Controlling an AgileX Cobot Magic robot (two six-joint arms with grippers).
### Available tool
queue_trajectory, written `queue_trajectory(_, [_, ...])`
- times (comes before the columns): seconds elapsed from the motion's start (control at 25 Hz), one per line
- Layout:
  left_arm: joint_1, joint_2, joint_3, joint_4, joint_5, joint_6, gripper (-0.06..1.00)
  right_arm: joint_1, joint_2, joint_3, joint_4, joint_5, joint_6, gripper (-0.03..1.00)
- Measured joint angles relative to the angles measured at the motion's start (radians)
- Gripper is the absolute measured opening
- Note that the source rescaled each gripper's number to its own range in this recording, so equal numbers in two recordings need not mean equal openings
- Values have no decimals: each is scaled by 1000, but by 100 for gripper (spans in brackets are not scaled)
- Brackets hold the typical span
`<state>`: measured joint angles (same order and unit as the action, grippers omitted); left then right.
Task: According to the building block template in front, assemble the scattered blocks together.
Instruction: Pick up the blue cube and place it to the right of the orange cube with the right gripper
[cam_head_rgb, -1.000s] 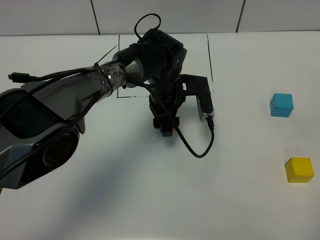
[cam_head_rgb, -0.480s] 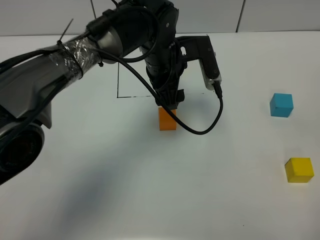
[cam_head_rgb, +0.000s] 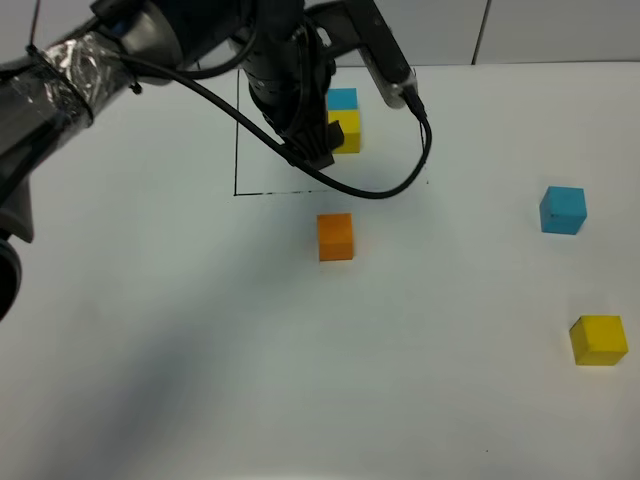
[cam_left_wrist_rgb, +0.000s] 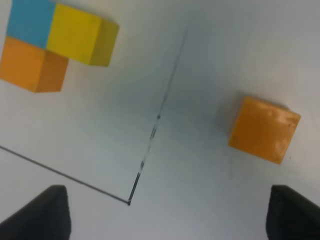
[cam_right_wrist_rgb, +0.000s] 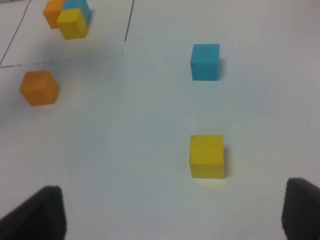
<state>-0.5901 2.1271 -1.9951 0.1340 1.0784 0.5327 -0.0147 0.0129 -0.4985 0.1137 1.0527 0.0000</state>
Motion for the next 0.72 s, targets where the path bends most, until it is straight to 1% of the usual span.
queue_trajectory(0.2, [84,-74,2,0,36,-84,80,0,0,0,0,0,0,77])
queue_trajectory(0.32, [142,-126,40,1,39,-118,80,0,0,0,0,0,0,77])
queue_trajectory(0.48, [218,-204,144,-1,32,-160,80,0,0,0,0,0,0,77])
queue_trajectory(0.72, [340,-358,365,1,-34,-265,80,0,0,0,2,0,0,77])
